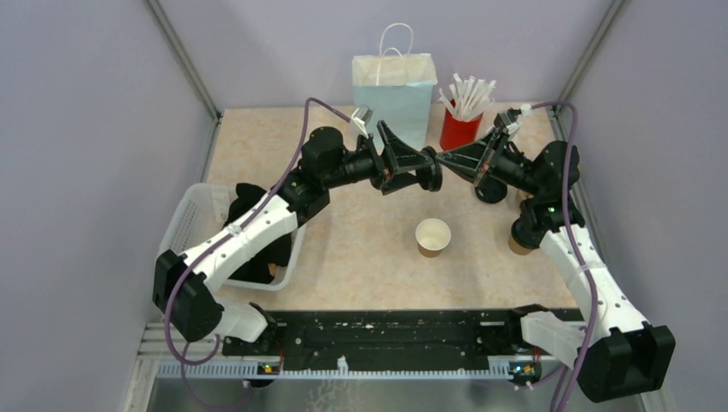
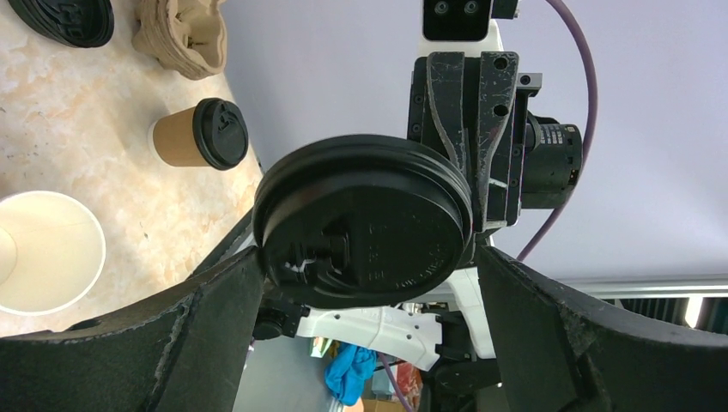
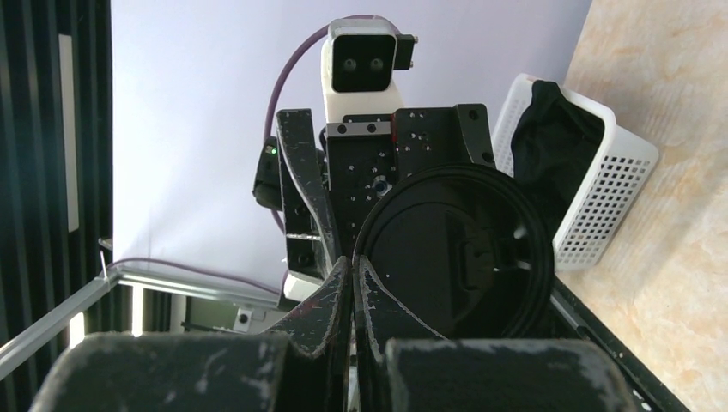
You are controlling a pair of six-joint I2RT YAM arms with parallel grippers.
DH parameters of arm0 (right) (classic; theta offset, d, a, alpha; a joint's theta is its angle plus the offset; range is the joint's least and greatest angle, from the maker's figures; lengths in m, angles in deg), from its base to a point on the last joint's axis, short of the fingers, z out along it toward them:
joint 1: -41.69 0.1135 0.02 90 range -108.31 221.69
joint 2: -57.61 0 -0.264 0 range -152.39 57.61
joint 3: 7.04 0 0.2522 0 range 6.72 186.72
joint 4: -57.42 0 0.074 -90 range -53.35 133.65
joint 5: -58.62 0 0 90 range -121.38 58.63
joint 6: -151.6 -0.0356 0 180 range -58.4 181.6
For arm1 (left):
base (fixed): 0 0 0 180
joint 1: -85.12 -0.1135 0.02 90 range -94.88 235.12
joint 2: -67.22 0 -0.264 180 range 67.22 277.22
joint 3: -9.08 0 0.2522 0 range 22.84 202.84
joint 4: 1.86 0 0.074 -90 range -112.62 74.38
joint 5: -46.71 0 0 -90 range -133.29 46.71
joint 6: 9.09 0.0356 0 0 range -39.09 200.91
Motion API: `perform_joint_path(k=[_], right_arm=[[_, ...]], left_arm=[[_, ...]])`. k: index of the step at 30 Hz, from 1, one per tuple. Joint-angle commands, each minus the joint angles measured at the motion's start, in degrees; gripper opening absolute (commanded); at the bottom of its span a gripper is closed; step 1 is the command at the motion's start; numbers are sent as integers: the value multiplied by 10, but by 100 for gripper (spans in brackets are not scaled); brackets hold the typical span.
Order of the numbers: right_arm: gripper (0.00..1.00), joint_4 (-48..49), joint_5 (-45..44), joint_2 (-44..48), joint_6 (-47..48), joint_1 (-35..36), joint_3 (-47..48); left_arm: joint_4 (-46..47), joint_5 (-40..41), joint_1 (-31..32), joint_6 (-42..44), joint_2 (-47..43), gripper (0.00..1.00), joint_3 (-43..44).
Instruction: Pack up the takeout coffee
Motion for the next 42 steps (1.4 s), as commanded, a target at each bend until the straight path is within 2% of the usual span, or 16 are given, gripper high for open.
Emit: perform_joint_path(k=[1,20,27,32,42], right_arm=[[0,27,-3,-2,-6,6,6],[0,23,-1,-2,1,6,-6],[0,13,0,-4,8,6,4],[0,5,0,-4,13,6,7],[0,-30,-2,-5,39,8,29]], left_arm=[[42,-12,3,-1,2,98,24],[67,-1,3,-12,-5,98,5],[51,10,3,-12,-4,89,7],[35,17,4,-12,1,90,15],[1,30,5,-6,14,85,37]])
